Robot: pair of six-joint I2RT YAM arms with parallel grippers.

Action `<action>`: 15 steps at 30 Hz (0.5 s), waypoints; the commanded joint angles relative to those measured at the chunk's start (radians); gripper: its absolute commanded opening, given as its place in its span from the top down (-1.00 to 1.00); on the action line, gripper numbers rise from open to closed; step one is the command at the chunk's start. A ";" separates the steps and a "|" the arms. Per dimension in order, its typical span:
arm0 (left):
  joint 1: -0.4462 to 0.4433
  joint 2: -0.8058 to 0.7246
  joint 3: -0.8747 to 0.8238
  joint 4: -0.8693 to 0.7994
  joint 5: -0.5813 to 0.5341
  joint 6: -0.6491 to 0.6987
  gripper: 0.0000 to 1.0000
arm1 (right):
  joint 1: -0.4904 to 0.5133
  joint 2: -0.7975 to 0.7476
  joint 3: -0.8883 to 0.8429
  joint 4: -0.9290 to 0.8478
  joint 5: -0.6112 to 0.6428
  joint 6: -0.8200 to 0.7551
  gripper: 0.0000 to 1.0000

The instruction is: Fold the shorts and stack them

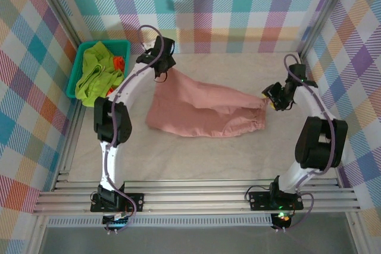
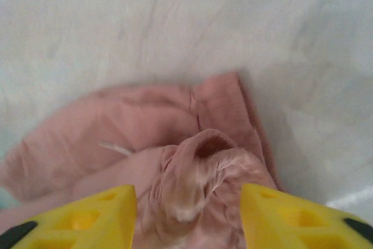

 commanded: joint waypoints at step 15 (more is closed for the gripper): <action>-0.041 -0.446 -0.606 0.350 0.294 -0.115 -1.00 | 0.175 -0.076 0.015 0.158 -0.276 -0.025 -0.99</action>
